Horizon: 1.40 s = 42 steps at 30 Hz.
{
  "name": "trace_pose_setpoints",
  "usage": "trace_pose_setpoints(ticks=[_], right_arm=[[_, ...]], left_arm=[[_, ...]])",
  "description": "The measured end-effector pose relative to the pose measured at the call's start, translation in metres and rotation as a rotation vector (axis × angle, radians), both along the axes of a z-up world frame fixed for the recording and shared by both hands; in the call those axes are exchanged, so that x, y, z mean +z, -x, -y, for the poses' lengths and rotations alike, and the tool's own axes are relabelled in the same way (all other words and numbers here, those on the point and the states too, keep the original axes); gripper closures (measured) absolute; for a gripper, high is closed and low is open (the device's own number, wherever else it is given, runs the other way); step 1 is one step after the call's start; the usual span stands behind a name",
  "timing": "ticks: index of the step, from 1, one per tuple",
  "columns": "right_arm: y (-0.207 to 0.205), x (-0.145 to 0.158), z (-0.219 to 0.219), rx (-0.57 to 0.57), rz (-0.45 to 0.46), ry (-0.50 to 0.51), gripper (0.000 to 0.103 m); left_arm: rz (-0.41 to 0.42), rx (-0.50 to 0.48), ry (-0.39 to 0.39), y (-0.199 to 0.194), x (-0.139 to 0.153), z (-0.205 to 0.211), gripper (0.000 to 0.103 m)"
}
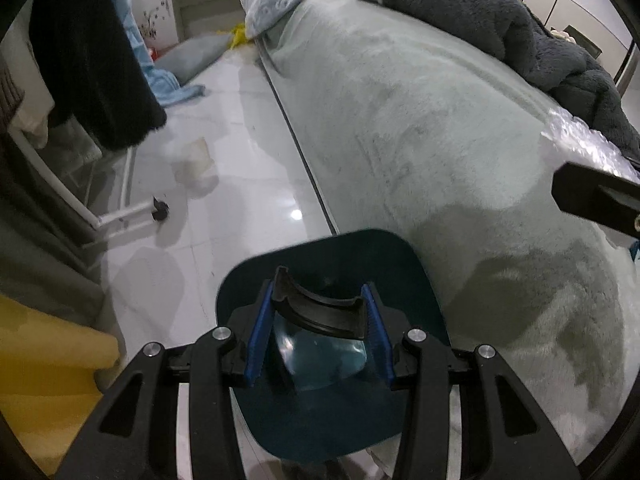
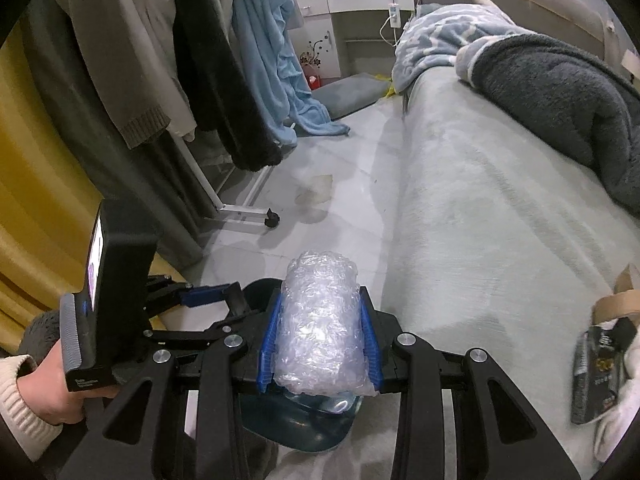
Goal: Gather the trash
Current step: 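Open the right gripper to drop the bubble wrap into the teal bin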
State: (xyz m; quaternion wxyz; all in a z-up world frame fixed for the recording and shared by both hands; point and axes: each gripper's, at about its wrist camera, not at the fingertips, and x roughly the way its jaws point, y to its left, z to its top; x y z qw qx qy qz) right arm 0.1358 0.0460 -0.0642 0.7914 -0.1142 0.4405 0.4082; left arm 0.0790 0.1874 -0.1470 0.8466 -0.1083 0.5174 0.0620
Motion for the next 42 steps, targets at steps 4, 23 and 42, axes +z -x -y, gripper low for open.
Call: trace_pose_setpoints(ticks=[4,23,42], right_arm=[[0.001,-0.014,-0.010,0.010,-0.022,0.020,0.067],[0.002,-0.068,-0.045,0.041,-0.096,0.127,0.067],[0.013,-0.133,-0.065,0.050,-0.196,0.255,0.066]], left_arm=[[-0.042,0.009,0.063,0.005,-0.008,-0.008,0.055],[-0.056,0.030,0.124,0.026,0.003,-0.032,0.029],[0.283,0.064,-0.016,0.049,0.087,-0.042,0.013]])
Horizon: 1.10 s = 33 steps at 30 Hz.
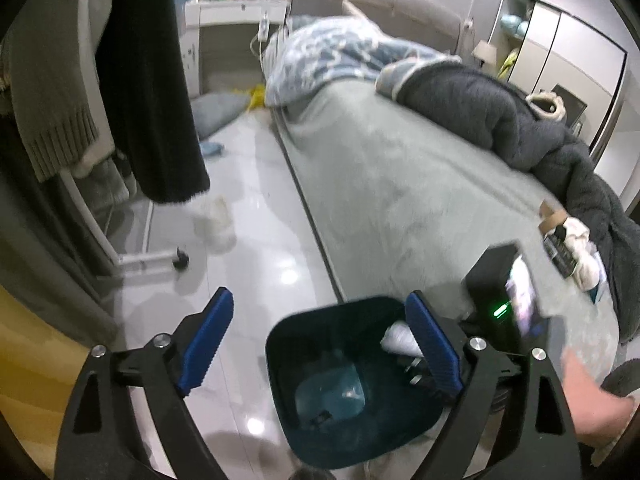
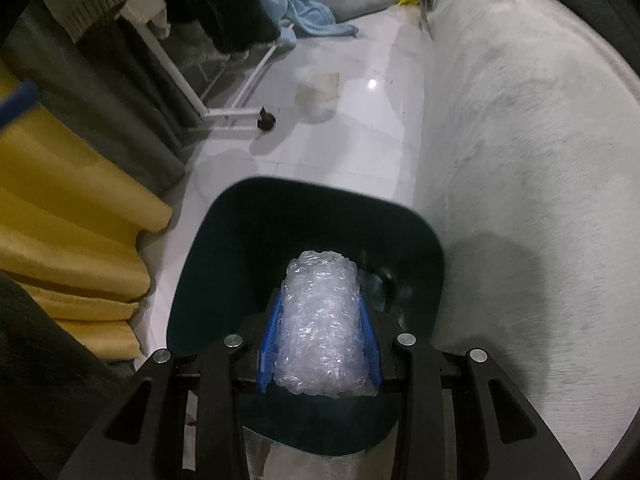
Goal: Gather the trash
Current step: 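Open the right gripper to drop the bubble wrap into the teal bin, then grasp the blue printed snack bag with the right gripper while the left grasps the black Face pack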
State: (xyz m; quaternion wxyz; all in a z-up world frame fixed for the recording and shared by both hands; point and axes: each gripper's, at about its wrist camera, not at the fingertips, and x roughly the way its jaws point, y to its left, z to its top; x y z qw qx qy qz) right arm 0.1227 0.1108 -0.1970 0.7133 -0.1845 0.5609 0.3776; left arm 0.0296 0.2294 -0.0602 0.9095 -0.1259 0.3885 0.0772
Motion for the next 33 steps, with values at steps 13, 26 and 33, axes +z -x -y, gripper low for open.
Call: trace_pose_setpoints(ticks=[13,26,33], right_arm=[[0.014,-0.012,-0.003,0.025,0.010,0.055,0.037],[0.011,0.076,0.037,-0.020,0.177,-0.150,0.024],[0.005,0.108,0.076,-0.058,0.279,-0.195,0.021]], left_arm=[[0.226,0.007,-0.090,0.013,0.052,0.012,0.008],[0.369,-0.048,-0.122,0.016,0.085,0.048,0.007],[0.391,-0.092,-0.122,0.007,0.093,0.072,0.007]])
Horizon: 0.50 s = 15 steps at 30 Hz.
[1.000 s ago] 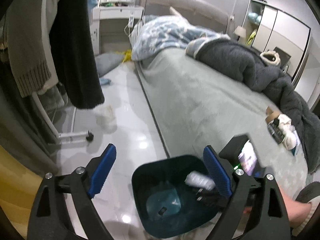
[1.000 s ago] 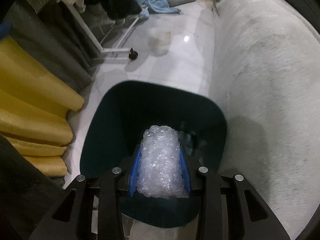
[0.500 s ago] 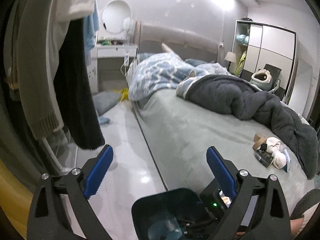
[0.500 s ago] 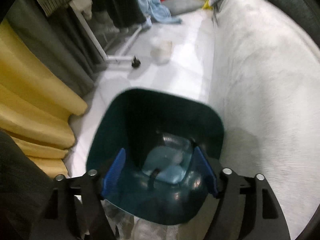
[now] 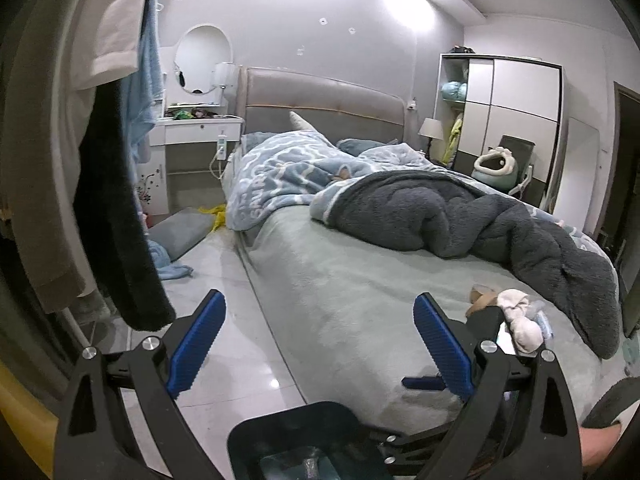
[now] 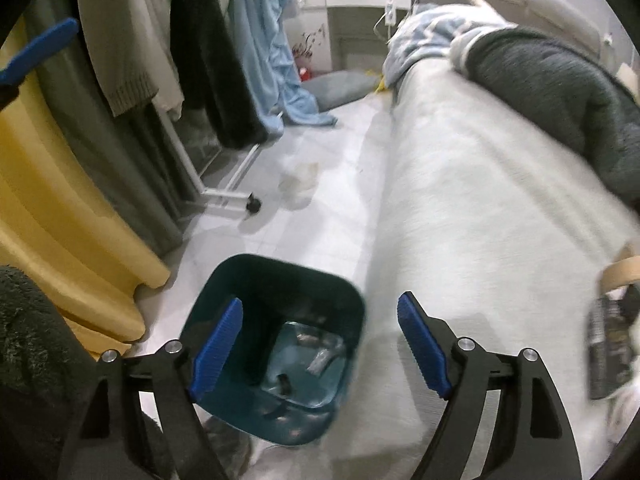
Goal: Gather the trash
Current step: 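Grasp the blue printed snack bag with the right gripper while the left grasps the black Face pack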
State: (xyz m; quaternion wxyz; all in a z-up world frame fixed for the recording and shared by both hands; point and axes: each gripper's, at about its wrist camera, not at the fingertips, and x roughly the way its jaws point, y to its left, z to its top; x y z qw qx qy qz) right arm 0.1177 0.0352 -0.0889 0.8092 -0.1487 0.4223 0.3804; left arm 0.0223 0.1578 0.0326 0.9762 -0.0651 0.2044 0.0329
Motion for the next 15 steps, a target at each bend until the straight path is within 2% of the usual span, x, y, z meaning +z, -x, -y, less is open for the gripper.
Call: trace_pose_setpoints(ticks=[6,10,15], right_arm=[[-0.002,0.020,0.040,-0.038,0.079,-0.009,0.019],[-0.005,0.030,0.067,-0.056,0.118,-0.012,0.018],[-0.011,0.051,0.105,-0.080,0.178,-0.033,0.012]], left_arm=[[-0.017,-0.040,0.004,-0.011,-0.002,0.024,0.006],[-0.029,-0.105,-0.003,-0.019,-0.001,0.043,0.006],[-0.020,-0.155,0.007,-0.027,0.007,0.054,0.006]])
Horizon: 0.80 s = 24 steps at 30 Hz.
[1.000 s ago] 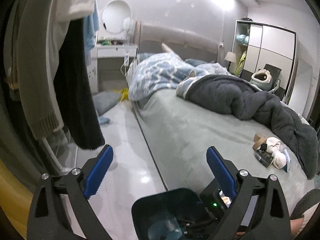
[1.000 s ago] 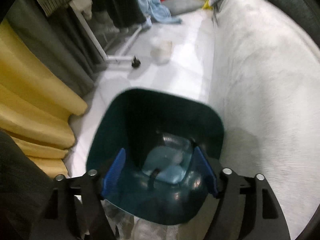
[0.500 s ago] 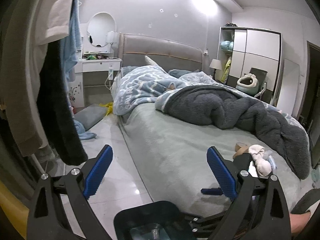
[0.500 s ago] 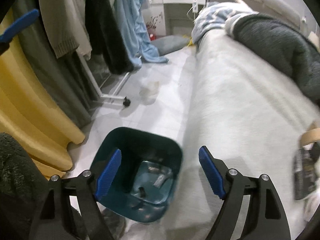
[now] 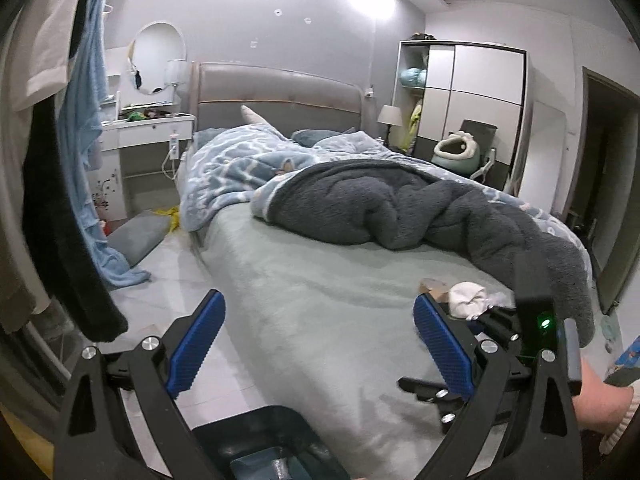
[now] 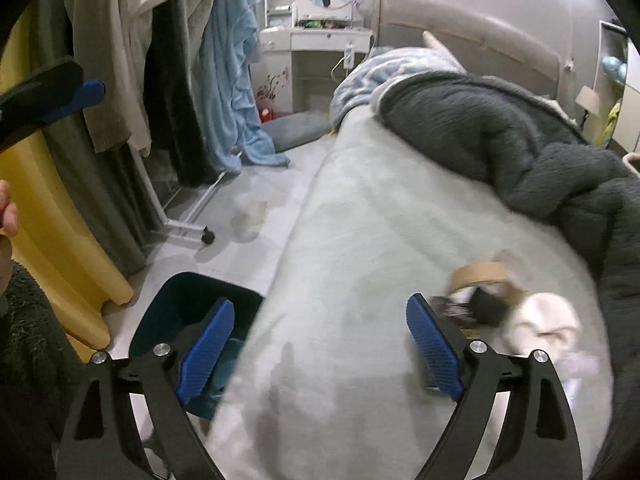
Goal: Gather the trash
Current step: 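Grasp the blue printed snack bag with the right gripper while the left grasps the black Face pack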
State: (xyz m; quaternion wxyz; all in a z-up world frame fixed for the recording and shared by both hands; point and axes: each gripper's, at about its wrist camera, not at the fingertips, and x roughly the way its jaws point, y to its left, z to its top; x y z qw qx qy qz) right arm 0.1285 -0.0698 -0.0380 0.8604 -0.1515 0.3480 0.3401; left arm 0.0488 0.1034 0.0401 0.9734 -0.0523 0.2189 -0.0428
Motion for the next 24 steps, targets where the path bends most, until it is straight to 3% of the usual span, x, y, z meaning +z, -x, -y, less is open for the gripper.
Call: trace_pose_setpoints(ticks=[7,24], right_arm=[[0.000,0.016,0.042,-0.001,0.048,0.003,0.007],[-0.018,0.010,0.140,0.010,0.054,0.007,0.004]], left_arm=[[-0.044,-0.049,0.016,-0.016,-0.003,0.015,0.006],[-0.100,-0.353,-0.059,-0.063,-0.033,0.087,0.006]])
